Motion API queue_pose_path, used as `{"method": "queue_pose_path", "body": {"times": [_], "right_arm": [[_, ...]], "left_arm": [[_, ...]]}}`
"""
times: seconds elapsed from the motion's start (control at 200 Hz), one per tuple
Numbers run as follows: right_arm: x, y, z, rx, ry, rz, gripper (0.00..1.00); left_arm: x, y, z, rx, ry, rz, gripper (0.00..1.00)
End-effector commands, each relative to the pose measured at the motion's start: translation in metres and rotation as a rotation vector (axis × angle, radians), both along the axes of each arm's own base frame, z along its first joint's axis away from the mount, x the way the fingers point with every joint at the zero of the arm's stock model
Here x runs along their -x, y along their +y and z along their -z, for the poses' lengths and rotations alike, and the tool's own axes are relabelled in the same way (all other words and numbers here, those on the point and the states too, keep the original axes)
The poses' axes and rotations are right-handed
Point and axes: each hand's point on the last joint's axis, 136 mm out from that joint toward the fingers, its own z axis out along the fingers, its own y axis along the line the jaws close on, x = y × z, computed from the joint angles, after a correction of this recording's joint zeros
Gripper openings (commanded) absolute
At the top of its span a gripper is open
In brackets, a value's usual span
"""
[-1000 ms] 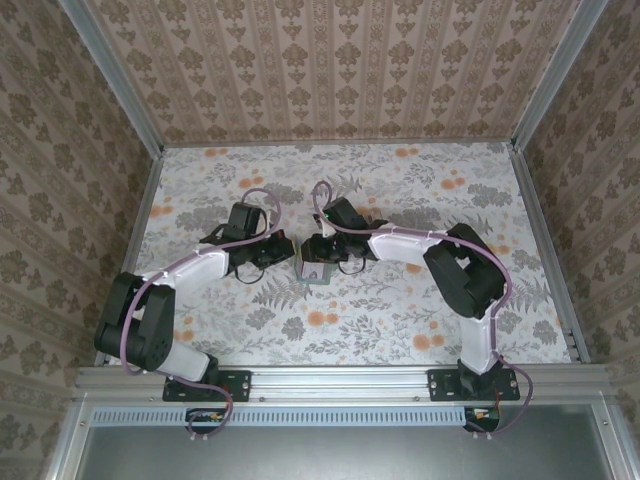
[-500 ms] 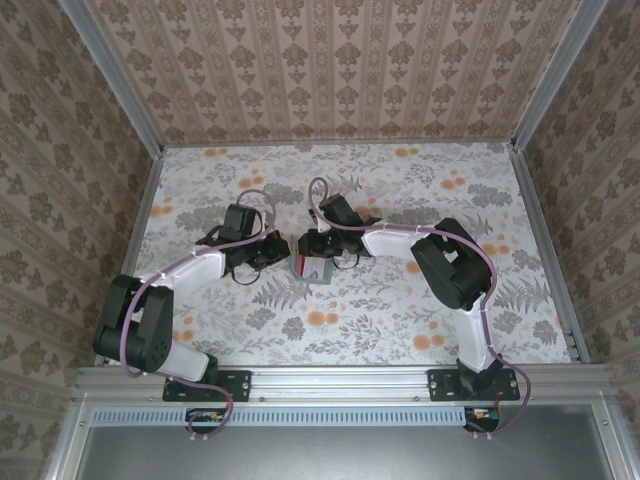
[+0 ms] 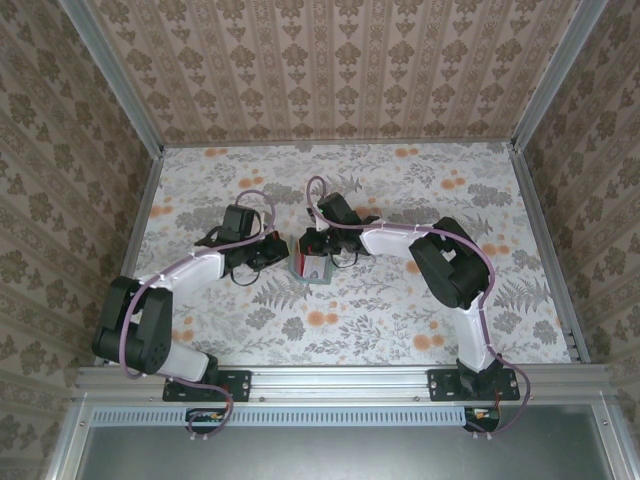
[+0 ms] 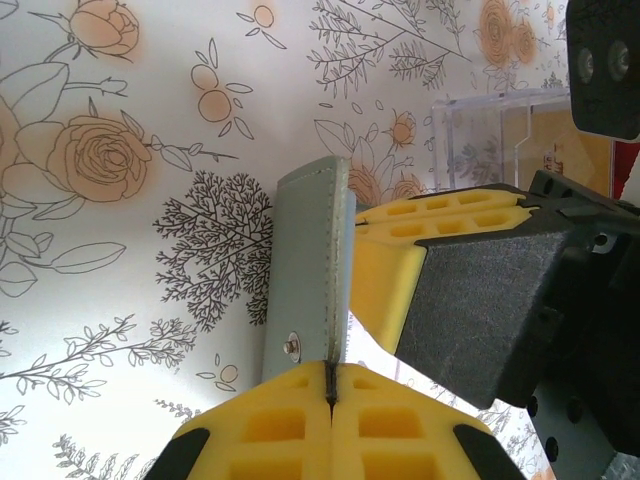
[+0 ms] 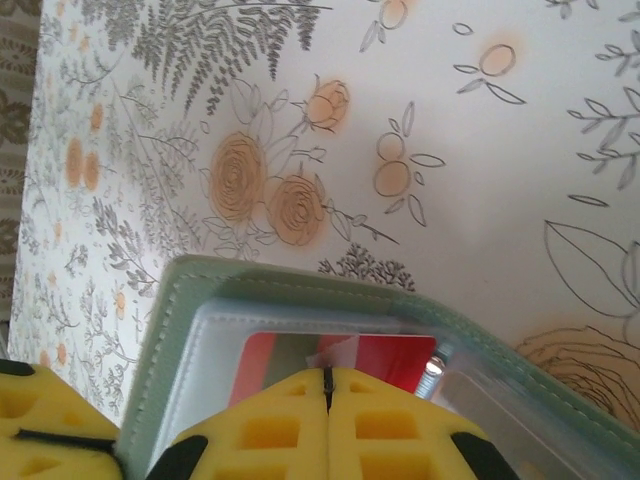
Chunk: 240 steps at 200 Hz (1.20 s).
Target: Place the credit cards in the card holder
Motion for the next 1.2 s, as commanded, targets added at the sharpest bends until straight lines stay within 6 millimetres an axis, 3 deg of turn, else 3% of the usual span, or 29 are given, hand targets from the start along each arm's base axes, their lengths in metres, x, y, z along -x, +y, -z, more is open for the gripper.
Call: {"method": "queue_pose_path", "body": {"times": [0.0, 0.25, 0.295, 0.43, 0.88, 1.195], "right_arm": [[-0.002, -0.011, 0.004, 0.066, -0.01, 0.01, 0.02], [0.001, -0.018, 0.002, 0.089, -0.028, 0.007, 0.0], [0.001, -0.016, 0.0, 0.084, -0.037, 0.0, 0.09], [-0.002, -0.012, -0.008, 0.067, -0.069, -0.011, 0.22], [0.0, 0.003, -0.026, -0.019, -0.13, -0.076, 0.3], [-0.001, 0.008, -0.006, -0.014, -0.084, -0.1, 0.28]], "left_arm": [[0.005, 0.005, -0.003, -0.012, -0.019, 0.009, 0.0], [0.004, 0.005, -0.003, -0.008, -0.021, 0.002, 0.0], [0.003, 0.005, -0.004, -0.007, -0.022, 0.001, 0.0], [0.004, 0.005, -0.003, -0.006, -0.02, 0.002, 0.0], [0.004, 0.005, -0.002, -0.009, -0.017, 0.002, 0.0], [0.005, 0.006, -0.001, -0.012, -0.015, 0.0, 0.0]]}}
